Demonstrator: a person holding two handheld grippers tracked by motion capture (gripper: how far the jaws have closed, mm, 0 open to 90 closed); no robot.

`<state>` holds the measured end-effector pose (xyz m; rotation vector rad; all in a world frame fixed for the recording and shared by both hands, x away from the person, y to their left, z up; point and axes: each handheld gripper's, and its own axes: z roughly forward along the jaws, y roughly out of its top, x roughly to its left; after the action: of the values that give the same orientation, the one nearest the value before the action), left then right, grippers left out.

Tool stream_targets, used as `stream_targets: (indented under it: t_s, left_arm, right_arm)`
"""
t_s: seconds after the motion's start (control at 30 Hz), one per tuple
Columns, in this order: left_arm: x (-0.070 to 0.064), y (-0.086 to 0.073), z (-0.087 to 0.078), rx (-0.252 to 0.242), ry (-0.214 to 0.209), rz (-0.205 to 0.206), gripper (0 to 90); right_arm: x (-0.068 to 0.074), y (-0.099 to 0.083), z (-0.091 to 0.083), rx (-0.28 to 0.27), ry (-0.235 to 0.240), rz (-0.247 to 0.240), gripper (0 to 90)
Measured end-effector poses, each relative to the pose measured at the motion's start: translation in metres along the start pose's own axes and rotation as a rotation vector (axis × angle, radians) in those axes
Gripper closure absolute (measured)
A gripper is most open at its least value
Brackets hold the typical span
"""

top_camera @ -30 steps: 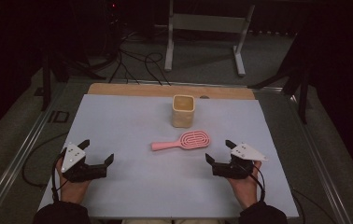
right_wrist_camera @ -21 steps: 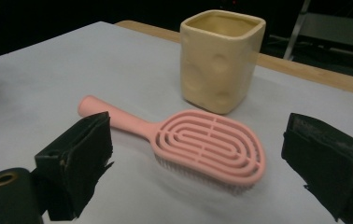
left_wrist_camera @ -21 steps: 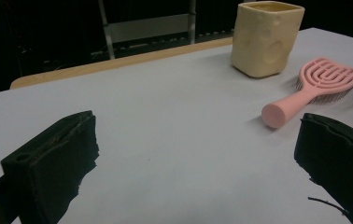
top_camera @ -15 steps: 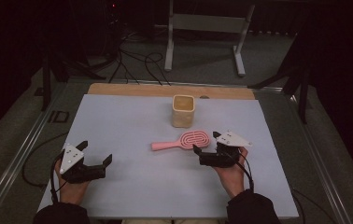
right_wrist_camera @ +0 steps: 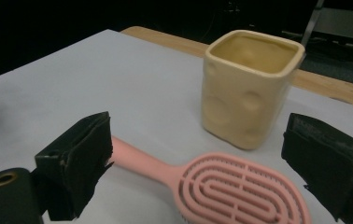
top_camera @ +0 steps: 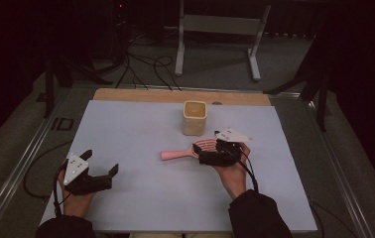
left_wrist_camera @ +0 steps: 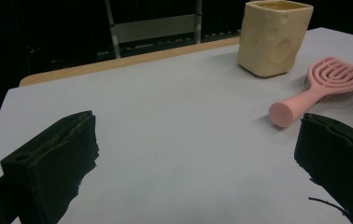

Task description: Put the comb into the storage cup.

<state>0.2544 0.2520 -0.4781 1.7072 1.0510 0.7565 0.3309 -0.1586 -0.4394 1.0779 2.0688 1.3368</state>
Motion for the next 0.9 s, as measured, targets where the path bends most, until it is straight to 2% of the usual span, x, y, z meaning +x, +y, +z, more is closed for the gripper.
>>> stream_targets:
  t_s: [0.17, 0.37, 0.4, 0.57, 0.63, 0.77, 0.8, 0.9]
  left_arm:
    - [0.001, -0.001, -0.001, -0.005, 0.005, -0.005, 0.0]
    - [0.001, -0.001, 0.000, 0.001, 0.003, -0.004, 0.0]
    - [0.000, -0.002, 0.001, 0.004, 0.004, -0.004, 0.0]
    - [0.001, -0.002, 0.001, 0.003, 0.001, -0.005, 0.0]
    - [0.001, -0.002, 0.001, 0.003, 0.000, -0.004, 0.0]
    - [0.001, -0.002, 0.001, 0.004, -0.001, -0.004, 0.0]
    - [0.001, -0.003, 0.002, 0.007, -0.002, -0.005, 0.0]
    - [0.001, -0.003, 0.002, 0.010, -0.002, -0.003, 0.0]
  right_arm:
    - [0.002, 0.009, 0.014, 0.028, 0.007, 0.022, 9.6]
    - [0.003, 0.016, 0.027, 0.050, 0.011, 0.024, 11.1]
    - [0.004, 0.018, 0.036, 0.061, 0.021, 0.031, 12.8]
    - [0.007, 0.020, 0.047, 0.080, 0.027, 0.020, 16.0]
    - [0.011, 0.020, 0.054, 0.090, 0.030, 0.003, 21.6]
    - [0.014, 0.020, 0.059, 0.094, 0.032, -0.007, 26.4]
    - [0.017, 0.019, 0.067, 0.119, 0.028, -0.001, 37.8]
    - [0.019, 0.016, 0.076, 0.161, 0.041, 0.015, 50.5]
